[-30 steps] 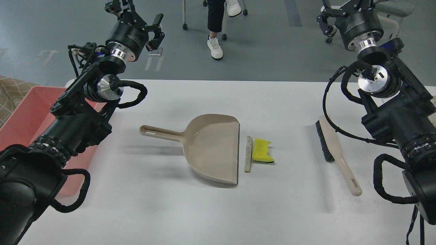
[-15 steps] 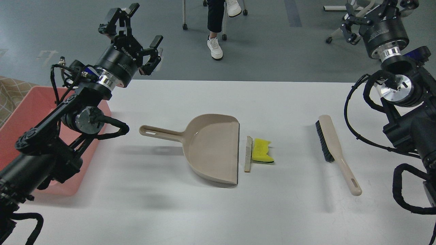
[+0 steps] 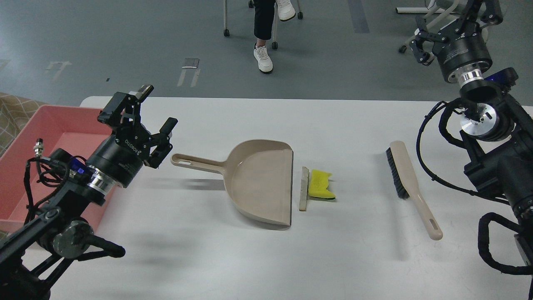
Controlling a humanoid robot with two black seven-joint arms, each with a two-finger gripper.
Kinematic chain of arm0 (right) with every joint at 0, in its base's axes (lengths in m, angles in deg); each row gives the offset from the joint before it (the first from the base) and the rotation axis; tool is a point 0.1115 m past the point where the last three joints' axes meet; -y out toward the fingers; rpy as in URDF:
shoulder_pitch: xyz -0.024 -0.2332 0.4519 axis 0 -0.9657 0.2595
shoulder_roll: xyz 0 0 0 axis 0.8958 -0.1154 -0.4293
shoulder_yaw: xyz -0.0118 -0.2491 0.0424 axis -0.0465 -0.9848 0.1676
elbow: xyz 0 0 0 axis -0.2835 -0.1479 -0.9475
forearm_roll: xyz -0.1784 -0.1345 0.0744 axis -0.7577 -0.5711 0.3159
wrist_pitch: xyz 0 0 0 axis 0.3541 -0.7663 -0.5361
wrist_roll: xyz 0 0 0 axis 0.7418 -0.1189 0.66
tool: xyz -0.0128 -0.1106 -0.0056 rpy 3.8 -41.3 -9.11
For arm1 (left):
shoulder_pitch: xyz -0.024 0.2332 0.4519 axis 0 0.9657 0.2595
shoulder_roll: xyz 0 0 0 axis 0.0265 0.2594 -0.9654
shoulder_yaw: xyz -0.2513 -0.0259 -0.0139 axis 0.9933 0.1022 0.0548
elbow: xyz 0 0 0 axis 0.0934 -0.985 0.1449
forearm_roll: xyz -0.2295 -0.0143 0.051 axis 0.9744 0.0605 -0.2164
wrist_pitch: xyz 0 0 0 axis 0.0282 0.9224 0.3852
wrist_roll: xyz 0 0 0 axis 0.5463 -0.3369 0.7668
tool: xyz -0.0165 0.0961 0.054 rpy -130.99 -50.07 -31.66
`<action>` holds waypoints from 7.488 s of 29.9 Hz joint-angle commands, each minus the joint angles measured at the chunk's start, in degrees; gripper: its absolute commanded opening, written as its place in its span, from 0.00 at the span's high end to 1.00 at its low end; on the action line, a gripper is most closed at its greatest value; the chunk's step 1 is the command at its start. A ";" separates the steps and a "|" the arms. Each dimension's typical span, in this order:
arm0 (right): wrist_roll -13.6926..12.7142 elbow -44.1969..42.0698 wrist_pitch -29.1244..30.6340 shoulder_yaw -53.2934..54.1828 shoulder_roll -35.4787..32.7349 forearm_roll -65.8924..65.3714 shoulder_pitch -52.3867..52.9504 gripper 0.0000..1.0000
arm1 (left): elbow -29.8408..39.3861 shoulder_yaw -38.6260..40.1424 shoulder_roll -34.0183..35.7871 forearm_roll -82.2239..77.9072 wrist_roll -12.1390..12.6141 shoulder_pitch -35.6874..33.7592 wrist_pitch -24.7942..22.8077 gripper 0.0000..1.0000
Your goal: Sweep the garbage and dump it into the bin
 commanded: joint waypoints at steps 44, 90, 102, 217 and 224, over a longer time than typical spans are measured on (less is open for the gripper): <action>0.17 0.16 0.18 0.67 -1.06 0.02 -1.91 0.00 | -18.61 -10.57 -12.16 -14.90 0.58 -3.42 7.49 0.33; 0.26 0.51 0.18 0.76 -2.11 0.02 -2.35 0.00 | -25.56 -12.59 -17.87 -14.38 8.67 -12.13 15.22 0.23; 0.26 0.51 0.18 0.67 -2.11 0.02 -2.35 0.00 | -22.92 -12.68 -18.66 -14.82 9.37 -11.95 19.70 0.22; 0.17 37.60 6.51 -37.65 -46.41 -52.54 1.69 0.00 | -14.48 -12.85 -6.54 -22.02 -1.35 -12.31 13.02 1.00; -15.79 52.86 5.64 -40.81 -52.02 -52.63 -4.10 0.11 | -14.31 -12.50 -6.62 -22.37 -1.62 -10.11 13.02 1.00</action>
